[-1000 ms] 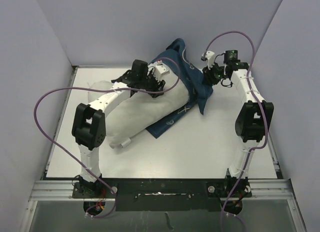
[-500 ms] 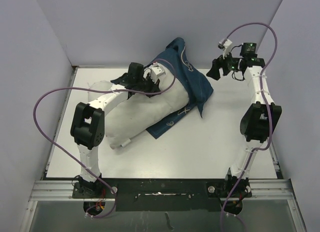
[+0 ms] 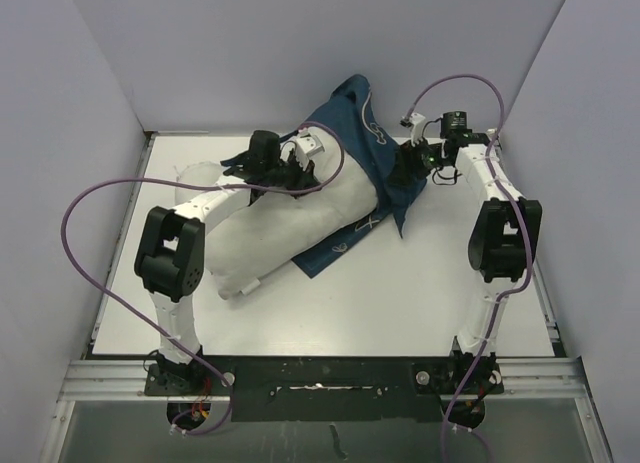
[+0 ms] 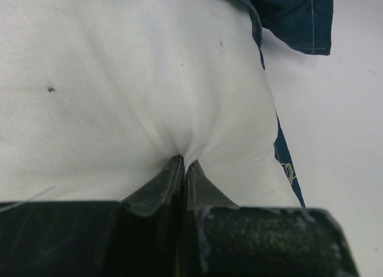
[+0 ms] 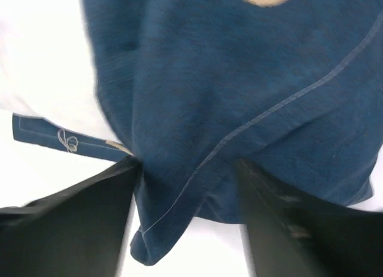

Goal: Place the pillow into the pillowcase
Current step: Stuff the pillow into the pillowcase.

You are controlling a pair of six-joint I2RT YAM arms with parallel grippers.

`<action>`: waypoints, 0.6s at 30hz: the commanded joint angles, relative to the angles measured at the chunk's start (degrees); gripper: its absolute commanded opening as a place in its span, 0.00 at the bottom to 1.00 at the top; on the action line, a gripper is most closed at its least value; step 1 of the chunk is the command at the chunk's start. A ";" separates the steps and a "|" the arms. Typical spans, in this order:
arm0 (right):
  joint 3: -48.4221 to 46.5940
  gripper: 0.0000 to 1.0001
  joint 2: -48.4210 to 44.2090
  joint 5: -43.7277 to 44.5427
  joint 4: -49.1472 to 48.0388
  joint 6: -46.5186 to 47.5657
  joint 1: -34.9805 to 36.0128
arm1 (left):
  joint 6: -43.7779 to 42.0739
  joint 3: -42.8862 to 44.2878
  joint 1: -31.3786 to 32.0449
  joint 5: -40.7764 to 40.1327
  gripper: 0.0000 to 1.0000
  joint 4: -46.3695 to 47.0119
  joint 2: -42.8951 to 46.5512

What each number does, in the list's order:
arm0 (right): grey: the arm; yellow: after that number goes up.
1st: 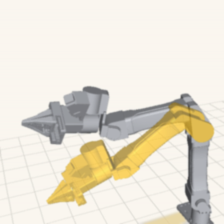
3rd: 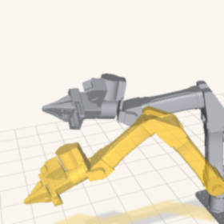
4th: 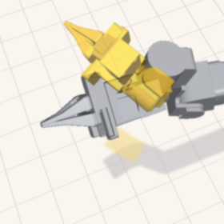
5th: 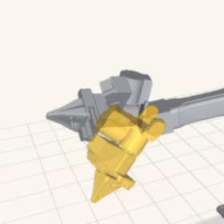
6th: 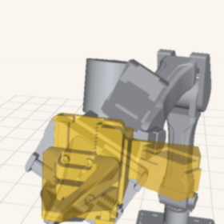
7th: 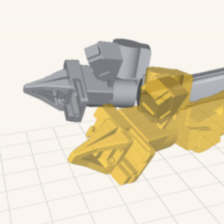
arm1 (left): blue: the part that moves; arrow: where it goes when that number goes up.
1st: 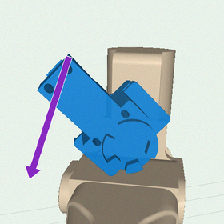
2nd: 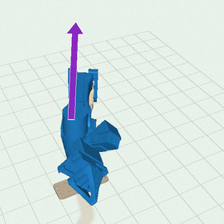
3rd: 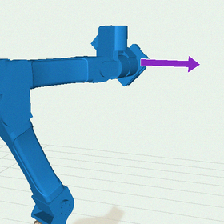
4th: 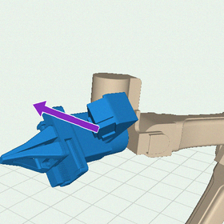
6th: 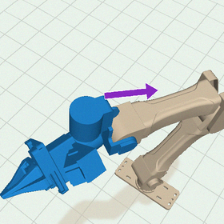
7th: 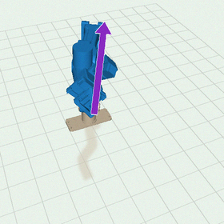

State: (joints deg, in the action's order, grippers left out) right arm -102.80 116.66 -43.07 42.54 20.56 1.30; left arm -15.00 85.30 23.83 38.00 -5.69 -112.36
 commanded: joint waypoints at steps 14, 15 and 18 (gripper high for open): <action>-2.40 0.59 -10.18 34.59 -16.53 9.06 -8.99 | -0.90 -3.73 -1.24 10.58 0.00 -0.02 7.46; -1.72 0.76 -11.77 30.20 -15.50 9.78 -9.03 | -0.90 -3.51 -1.17 11.41 0.00 -0.02 7.30; 2.38 0.98 -18.00 10.72 -13.61 12.65 -7.15 | -0.35 -2.44 -1.15 13.25 0.00 0.36 6.47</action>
State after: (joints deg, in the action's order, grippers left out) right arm -103.96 108.18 -15.25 30.11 28.10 -9.19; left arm -15.31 81.36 22.74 45.12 -4.49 -108.79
